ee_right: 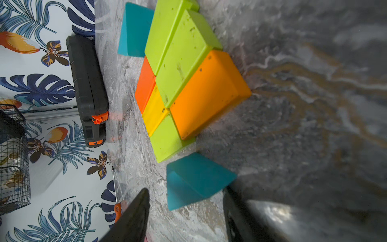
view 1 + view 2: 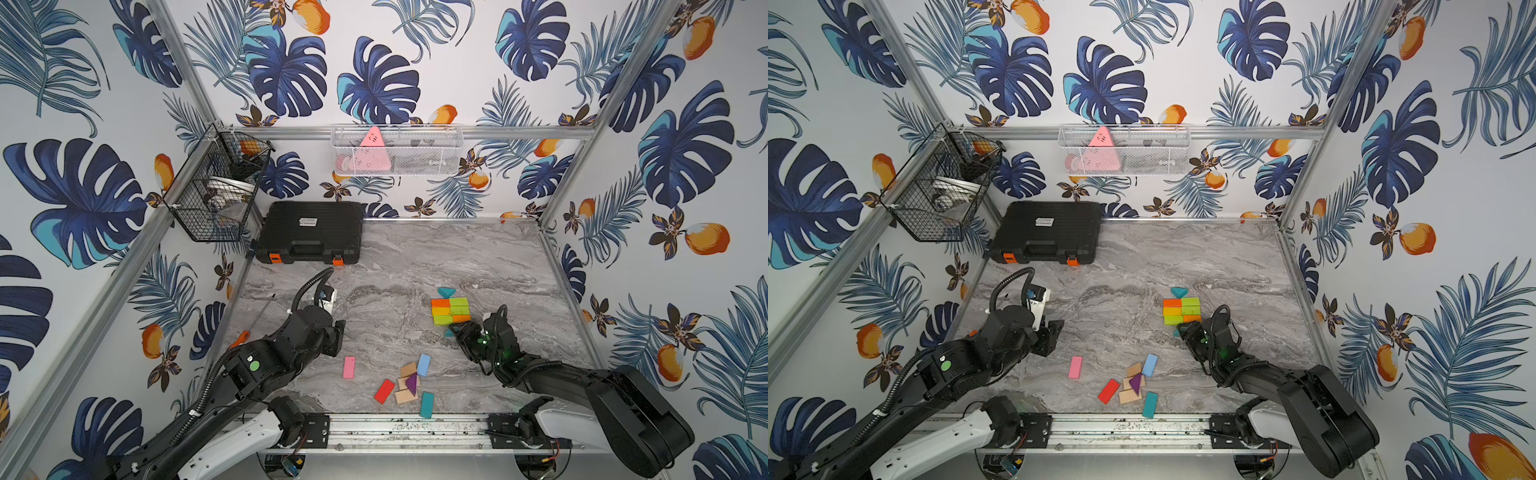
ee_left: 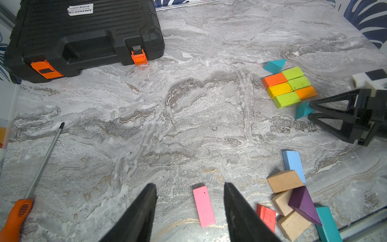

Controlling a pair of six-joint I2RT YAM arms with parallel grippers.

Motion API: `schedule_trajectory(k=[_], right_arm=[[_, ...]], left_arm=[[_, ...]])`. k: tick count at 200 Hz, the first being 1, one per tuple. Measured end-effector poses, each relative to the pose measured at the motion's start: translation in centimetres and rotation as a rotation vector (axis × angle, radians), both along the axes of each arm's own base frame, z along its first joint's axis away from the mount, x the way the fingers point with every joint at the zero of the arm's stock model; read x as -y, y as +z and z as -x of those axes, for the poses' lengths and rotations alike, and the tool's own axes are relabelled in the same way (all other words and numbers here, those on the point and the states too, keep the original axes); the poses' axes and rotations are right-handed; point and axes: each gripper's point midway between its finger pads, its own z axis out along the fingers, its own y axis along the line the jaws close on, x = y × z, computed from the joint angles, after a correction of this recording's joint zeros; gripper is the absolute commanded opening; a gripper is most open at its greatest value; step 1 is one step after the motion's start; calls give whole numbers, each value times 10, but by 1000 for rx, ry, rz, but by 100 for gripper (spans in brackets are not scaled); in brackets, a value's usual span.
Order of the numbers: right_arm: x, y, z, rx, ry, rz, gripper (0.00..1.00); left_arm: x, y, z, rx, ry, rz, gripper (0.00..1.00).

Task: Assemble a piece of candy with building blocks
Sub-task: Assemble the building block at the center of the board.

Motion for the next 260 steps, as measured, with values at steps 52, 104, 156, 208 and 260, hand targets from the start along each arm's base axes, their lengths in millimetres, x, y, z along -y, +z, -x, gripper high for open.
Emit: schedule_trajectory(k=[52, 104, 156, 208, 260], right_arm=[[0, 4, 3, -3, 13, -4, 61], [2, 6, 16, -27, 42, 6, 70], [-16, 6, 14, -25, 124, -22, 73], [-34, 8, 8, -9, 178, -60, 72], [-40, 8, 5, 4, 194, -87, 72]], left_arm=[[1, -1, 0, -5, -3, -2, 57], [2, 0, 1, -3, -11, 5, 57], [3, -1, 1, -7, -16, 7, 57], [3, -2, 1, -10, -16, 5, 57], [3, -2, 1, -12, -16, 4, 57]])
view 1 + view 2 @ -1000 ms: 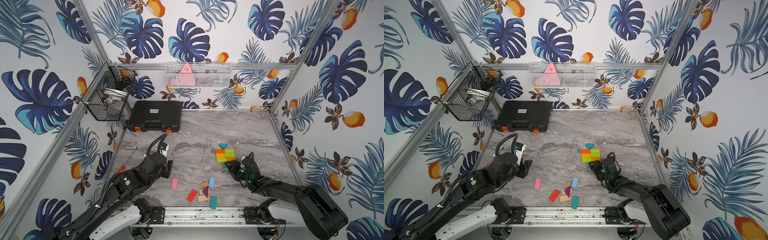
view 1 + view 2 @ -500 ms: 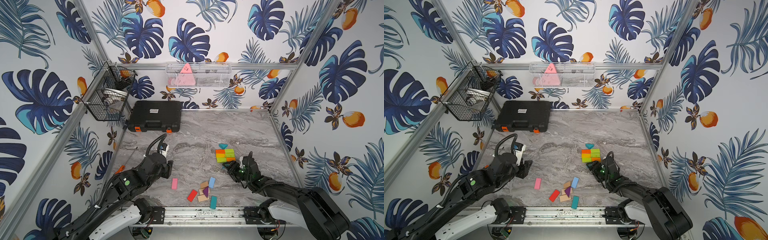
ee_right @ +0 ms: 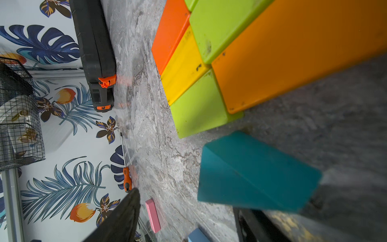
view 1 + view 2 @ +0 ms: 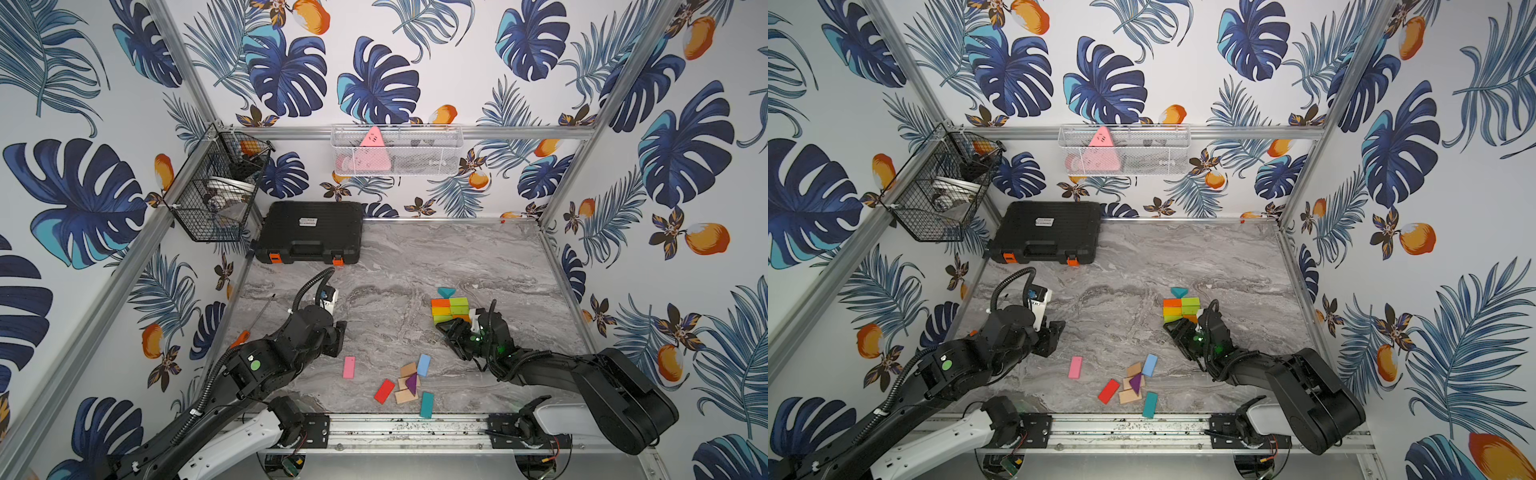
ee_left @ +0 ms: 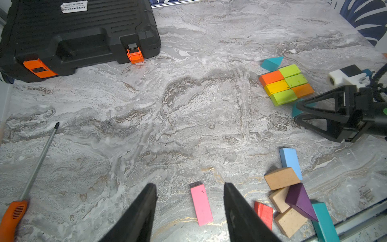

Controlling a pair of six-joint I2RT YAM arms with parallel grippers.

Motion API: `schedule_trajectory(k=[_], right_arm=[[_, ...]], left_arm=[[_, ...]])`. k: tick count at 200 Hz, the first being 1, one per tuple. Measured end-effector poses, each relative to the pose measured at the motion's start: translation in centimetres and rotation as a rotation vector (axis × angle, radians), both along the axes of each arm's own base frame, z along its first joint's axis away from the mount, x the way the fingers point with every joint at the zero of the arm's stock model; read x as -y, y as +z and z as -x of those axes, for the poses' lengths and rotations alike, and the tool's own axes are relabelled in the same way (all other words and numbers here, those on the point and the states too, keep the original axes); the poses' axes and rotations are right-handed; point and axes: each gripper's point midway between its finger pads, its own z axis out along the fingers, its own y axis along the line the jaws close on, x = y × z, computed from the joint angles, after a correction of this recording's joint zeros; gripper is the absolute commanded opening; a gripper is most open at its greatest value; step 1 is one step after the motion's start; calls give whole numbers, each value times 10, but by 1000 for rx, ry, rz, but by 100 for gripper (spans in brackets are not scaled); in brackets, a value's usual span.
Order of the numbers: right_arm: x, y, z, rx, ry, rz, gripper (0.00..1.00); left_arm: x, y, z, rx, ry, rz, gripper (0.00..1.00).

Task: Assemble a piece of candy with building blocks
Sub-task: Assemble the building block at the center of the board.

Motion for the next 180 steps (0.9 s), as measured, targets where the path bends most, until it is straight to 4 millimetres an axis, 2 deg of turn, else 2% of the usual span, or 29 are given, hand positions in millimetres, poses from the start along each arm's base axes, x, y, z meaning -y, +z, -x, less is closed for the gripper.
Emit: schedule_trajectory(k=[109, 139, 154, 180], right_arm=[[-3, 1, -2, 18, 2, -22, 71], [0, 3, 6, -22, 14, 15, 72], [5, 7, 12, -44, 23, 70, 72], [11, 33, 18, -10, 61, 146, 69]], left_arm=[[0, -1, 0, -3, -1, -2, 57], [1, -1, 0, -4, -3, -1, 57], [1, -1, 0, -5, -3, -1, 57], [2, -1, 0, -7, -7, 1, 57]])
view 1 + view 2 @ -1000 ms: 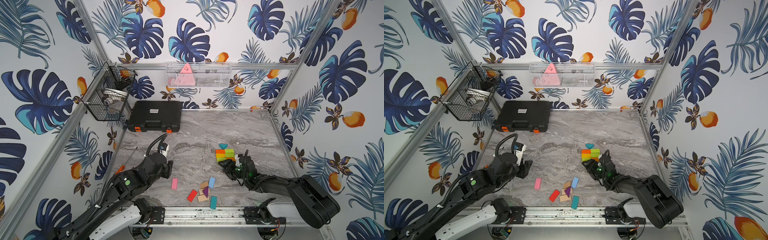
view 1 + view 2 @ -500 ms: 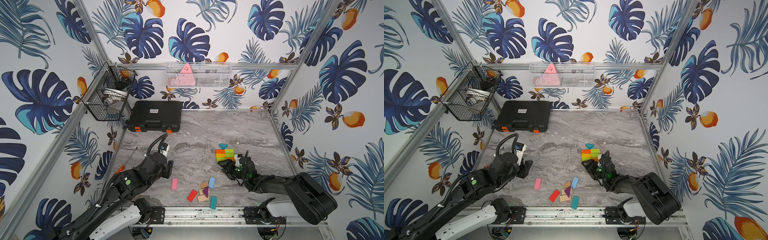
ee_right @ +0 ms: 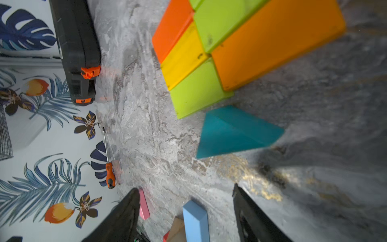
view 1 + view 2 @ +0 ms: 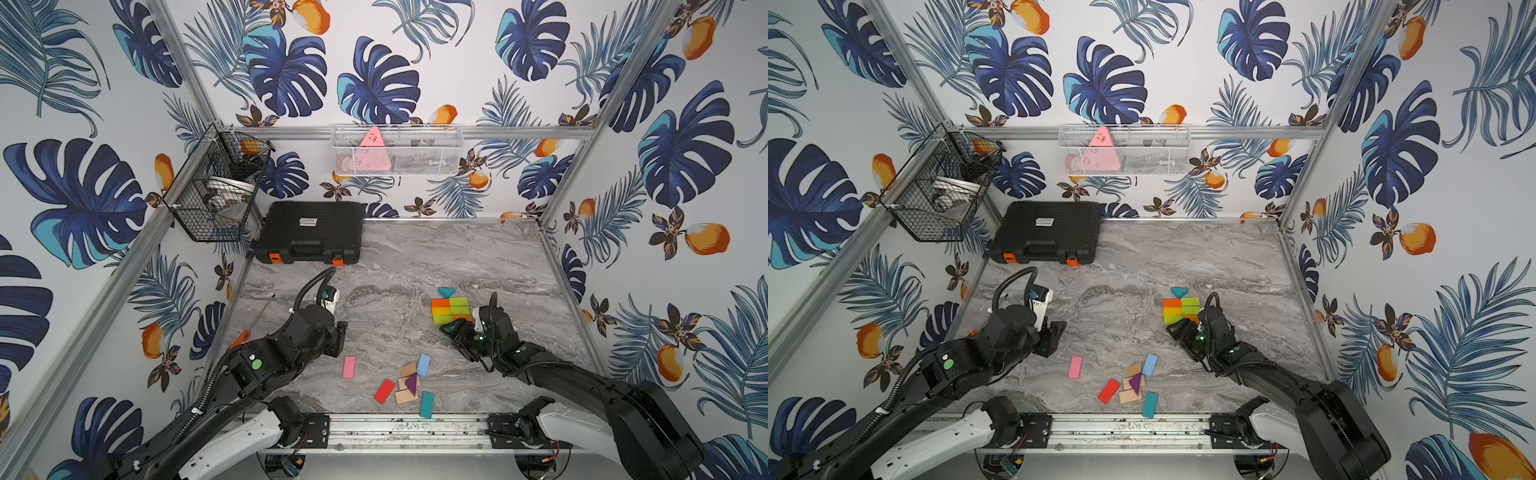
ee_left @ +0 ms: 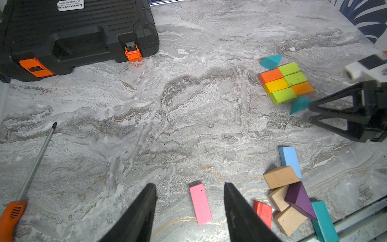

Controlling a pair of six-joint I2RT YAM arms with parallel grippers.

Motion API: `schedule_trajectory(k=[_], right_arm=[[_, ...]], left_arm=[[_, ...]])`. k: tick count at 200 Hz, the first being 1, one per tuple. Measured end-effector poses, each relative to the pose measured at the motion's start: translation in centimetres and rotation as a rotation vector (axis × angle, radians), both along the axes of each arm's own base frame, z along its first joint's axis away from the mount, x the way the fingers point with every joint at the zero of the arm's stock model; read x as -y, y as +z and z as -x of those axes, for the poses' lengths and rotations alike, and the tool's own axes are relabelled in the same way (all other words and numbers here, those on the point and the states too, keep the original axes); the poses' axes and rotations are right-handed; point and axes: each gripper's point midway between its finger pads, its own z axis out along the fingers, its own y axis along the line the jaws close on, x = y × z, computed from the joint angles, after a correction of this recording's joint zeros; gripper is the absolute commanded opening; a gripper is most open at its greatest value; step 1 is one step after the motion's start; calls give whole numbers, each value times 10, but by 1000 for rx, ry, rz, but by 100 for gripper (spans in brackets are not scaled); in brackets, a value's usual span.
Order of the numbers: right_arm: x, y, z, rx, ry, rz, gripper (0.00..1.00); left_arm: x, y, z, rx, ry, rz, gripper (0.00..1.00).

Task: Assemble a piece of candy with building blocks
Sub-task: Assemble the building block at the center of the board, then pick up the building block from the center of the board.

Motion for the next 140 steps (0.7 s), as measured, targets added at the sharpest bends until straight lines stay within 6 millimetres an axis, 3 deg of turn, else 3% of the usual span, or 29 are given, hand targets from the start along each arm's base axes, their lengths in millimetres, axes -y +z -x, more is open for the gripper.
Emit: schedule_trajectory(k=[35, 75, 140], right_arm=[[3, -10, 36, -94, 103, 132, 68], [-32, -13, 88, -147, 360, 286, 70], [-52, -26, 124, -159, 492, 452, 68]], left_arm=[[2, -2, 0, -9, -6, -1, 57], [4, -4, 0, -19, -13, -2, 57], [4, -4, 0, -20, -17, 1, 58]])
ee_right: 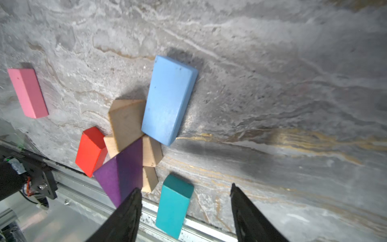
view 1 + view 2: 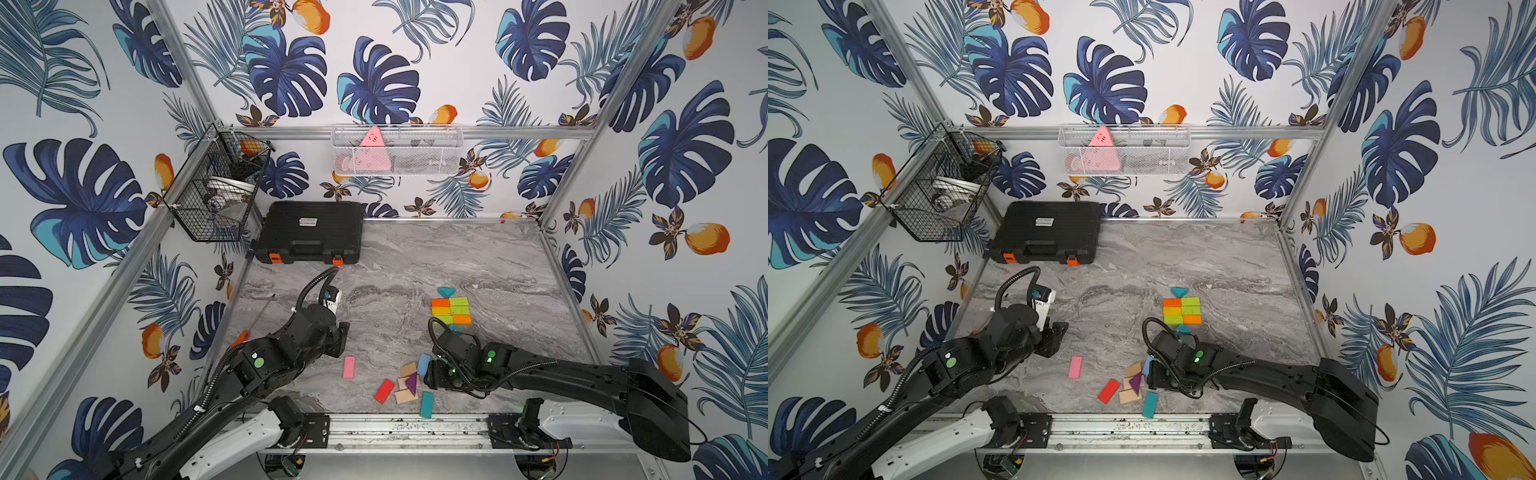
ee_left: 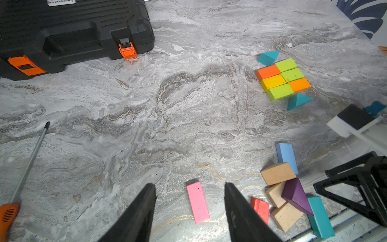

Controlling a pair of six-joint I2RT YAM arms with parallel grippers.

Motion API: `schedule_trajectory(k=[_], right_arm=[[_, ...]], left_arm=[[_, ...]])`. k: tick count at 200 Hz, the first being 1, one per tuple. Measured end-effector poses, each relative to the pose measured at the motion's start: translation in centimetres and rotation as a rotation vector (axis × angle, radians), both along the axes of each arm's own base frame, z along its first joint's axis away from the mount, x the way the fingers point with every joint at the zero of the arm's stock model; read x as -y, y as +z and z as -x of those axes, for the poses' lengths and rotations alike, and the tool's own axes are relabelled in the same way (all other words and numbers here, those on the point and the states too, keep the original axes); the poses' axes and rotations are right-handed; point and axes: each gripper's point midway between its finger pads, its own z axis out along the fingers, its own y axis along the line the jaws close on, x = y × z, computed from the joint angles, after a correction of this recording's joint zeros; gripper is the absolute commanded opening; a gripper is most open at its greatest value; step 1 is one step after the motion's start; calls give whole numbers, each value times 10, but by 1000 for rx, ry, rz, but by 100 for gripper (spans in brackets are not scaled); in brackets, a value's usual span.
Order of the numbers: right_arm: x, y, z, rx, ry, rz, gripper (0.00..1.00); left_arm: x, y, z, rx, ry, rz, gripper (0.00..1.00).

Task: Assemble a piece of candy with building blocks
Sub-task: Pick up the building block from the center of the board.

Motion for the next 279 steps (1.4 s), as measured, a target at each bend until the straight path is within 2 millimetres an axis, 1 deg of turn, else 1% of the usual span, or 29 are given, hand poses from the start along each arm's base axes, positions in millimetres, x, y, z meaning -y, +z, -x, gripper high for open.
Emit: schedule_trajectory(k=[33, 75, 160, 185, 212, 252, 270, 279], right_arm=[[-8, -7, 13, -6, 33, 33, 67], [-19, -8, 21, 2, 67, 63, 66], [-9, -19, 33, -23, 95, 136, 62], [-10, -25, 38, -38, 111, 154, 62], [-12, -27, 39, -40, 120, 173, 61], [-9, -32, 41, -20, 152, 247, 51], [-5, -35, 42, -8, 166, 288, 49], [-4, -36, 42, -2, 171, 302, 46]], left_arm=[[1, 0, 0, -2, -6, 2, 58], [2, -1, 1, -7, -12, 3, 58], [3, -1, 1, -7, -26, -2, 58], [4, -2, 1, -9, -28, -5, 58], [4, -1, 2, -7, -30, 0, 58], [4, -1, 2, -5, -31, 2, 58], [4, -1, 2, -5, -33, 4, 58], [4, 0, 2, -4, -33, 5, 58]])
